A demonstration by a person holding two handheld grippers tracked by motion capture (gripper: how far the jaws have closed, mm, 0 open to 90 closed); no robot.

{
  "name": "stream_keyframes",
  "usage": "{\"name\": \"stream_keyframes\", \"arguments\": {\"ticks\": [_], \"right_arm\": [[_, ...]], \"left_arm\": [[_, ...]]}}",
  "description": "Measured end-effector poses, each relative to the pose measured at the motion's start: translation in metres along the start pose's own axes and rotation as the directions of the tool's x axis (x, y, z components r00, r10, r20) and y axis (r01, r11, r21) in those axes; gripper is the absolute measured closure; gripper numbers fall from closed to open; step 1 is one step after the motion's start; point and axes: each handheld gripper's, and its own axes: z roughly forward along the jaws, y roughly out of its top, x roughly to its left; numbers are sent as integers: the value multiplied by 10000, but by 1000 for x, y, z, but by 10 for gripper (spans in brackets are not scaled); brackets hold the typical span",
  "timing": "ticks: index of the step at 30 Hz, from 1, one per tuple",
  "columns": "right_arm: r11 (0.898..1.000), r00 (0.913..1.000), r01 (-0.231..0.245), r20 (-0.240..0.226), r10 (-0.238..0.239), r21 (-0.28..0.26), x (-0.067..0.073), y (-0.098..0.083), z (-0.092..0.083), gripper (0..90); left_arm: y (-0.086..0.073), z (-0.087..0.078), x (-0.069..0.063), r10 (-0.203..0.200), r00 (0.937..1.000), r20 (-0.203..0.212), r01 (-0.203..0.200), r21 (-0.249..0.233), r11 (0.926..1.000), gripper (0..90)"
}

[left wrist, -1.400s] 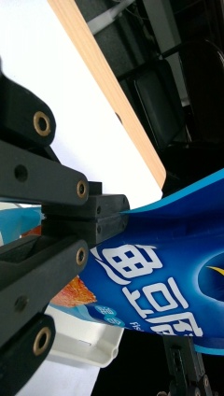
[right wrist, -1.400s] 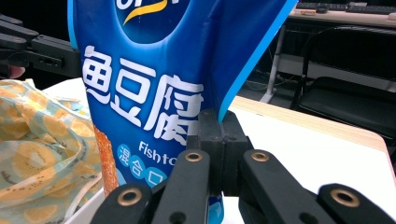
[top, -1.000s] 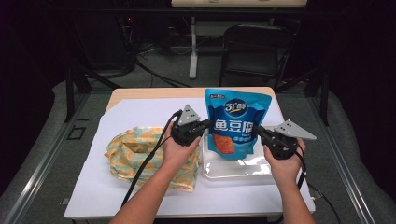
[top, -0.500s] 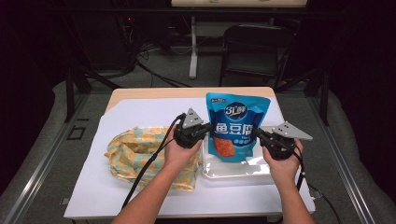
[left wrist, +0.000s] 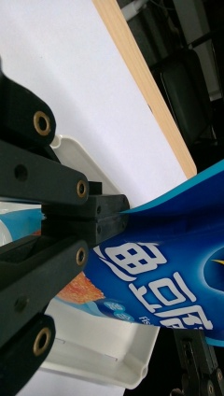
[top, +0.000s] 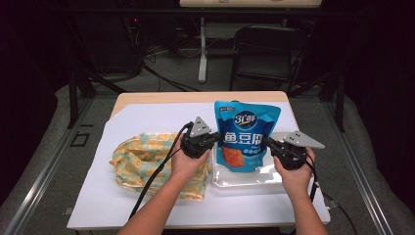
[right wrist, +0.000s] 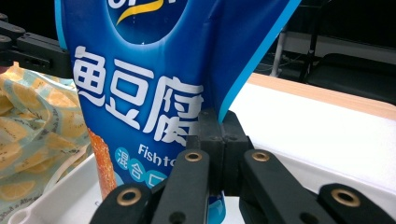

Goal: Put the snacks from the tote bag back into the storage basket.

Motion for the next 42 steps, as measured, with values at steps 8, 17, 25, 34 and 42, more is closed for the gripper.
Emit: {"name": "stream_keyframes", "arguments": {"ticks": [8,17,25,34,42], "right_arm": [[9997,9997,-238,-44,238,81,-6,-3,-2,890],[9972,9973,-671,-289,681,323,-13,-6,-7,855],[9967,9961,-620,-597,651,532,-18,-5,-10,832],[9968,9958,-625,-637,656,501,-19,-2,-15,718],[9970,9955,-658,-662,684,404,-18,0,-19,685]], "left_arm": [[0,0,-4,33,9999,144,-33,-62,10000,900],[0,-1,-11,248,9993,278,-247,-10,9997,890],[-4,-4,-11,125,9990,429,-121,-100,9999,846],[-6,-7,-8,-286,9985,468,301,-320,9990,695],[-4,-13,-9,-314,9985,447,337,-519,9981,612]]}}
